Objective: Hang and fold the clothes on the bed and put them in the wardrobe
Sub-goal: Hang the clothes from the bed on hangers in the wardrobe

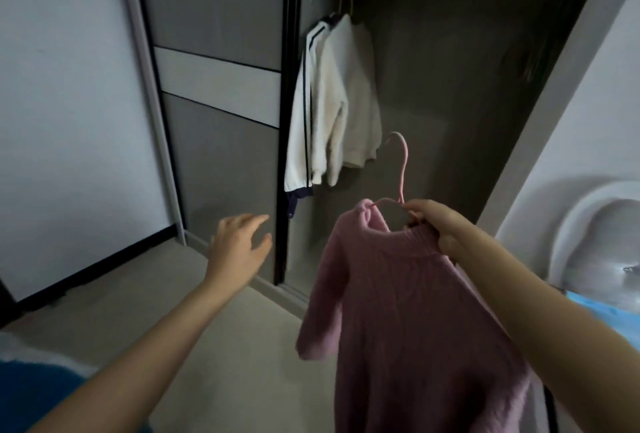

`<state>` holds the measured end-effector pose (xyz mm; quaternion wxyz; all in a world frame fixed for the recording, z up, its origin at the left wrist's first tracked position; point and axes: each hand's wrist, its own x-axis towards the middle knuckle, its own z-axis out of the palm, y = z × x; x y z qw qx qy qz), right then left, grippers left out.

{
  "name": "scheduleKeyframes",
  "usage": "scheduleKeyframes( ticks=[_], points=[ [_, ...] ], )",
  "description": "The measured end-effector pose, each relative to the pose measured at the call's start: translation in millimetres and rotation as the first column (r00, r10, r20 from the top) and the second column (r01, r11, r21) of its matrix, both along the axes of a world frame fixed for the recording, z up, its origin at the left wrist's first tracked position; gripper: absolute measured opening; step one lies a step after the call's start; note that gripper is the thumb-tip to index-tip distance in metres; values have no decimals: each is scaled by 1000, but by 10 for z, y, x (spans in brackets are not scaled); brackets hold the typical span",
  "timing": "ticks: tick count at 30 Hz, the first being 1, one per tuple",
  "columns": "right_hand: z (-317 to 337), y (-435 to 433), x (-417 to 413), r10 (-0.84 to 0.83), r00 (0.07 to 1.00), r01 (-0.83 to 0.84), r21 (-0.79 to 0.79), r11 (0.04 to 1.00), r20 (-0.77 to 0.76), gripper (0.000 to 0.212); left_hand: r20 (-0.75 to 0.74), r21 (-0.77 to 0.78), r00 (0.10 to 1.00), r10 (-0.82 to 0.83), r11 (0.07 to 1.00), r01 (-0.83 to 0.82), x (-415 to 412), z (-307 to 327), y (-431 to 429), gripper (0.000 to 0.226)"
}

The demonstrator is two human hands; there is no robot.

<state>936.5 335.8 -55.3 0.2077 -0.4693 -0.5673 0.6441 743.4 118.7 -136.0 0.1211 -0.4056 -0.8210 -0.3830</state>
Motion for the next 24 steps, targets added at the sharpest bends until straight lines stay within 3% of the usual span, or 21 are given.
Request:
scheduleKeyframes(
  ticks=[6,12,19,24],
  points=[
    [164,834,-664,155,986,-157,-32,987,-65,12,1,12,998,70,998,-70,-648,227,772,34],
    [202,1766,-945,98,993,-98,-9,995,-66,15,70,9,993,99,995,-100,-1011,170,1514,33],
    [59,2464,-1012,57,993,-71,134,988,103,19,79,3,996,34,999,-35,-1234,207,2428,36],
    [230,2814,-1255,24,1000,-27,184,983,17,9,55,14,998,-8,1000,8,-1555,268,2934,39]
  ],
)
